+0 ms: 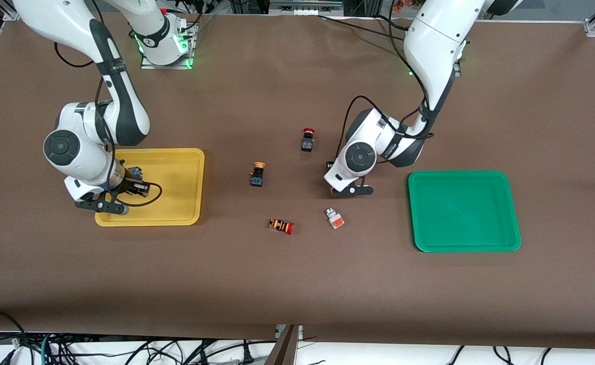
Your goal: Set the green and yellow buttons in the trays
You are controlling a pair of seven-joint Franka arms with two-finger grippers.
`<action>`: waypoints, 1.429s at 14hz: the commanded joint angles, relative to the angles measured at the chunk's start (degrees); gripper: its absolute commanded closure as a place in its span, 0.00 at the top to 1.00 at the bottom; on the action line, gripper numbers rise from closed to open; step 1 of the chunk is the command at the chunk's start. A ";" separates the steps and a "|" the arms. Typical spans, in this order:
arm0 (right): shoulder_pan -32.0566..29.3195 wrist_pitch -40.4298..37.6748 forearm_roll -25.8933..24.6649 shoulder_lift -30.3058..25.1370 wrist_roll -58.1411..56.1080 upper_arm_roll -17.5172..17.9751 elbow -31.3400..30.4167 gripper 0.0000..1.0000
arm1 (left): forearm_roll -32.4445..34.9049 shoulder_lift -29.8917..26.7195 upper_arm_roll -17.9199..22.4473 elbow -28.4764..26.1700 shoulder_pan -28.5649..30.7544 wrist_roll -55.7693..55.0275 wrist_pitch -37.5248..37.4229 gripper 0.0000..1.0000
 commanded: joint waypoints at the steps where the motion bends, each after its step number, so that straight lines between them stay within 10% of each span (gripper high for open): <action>1: -0.20 3.38 1.38 -1.00 -1.36 0.20 -2.71 0.99 | 1.08 -1.85 -0.11 -1.81 -0.41 0.61 -0.59 0.16; 5: 0.49 2.51 1.38 -2.49 0.12 0.72 -1.22 0.99 | 2.38 -6.59 1.38 0.81 1.86 4.02 -7.95 0.08; 9: 0.59 2.42 1.29 -3.29 17.23 10.19 -1.13 0.99 | 4.75 -7.57 2.00 10.57 13.37 18.94 -18.33 0.09; 16: 12.35 12.94 1.12 3.99 41.68 15.40 1.68 0.99 | 21.73 -0.12 1.83 9.88 24.27 36.72 -7.30 0.13; 17: 13.49 15.23 1.12 5.83 43.36 15.40 1.60 0.99 | 21.56 0.86 1.82 9.62 24.38 37.43 -5.36 0.18; 18: 14.55 17.43 1.20 7.24 44.42 15.40 1.60 0.99 | 21.38 0.87 1.82 9.44 24.29 37.09 -5.43 0.47; 19: 15.34 19.27 1.20 8.39 45.65 15.40 1.60 0.99 | 20.95 0.61 1.56 9.44 24.29 36.65 -5.51 0.99; 20: 15.96 21.38 1.20 9.44 47.05 15.40 1.60 0.99 | 20.94 0.34 1.21 9.88 24.29 36.82 -5.78 1.00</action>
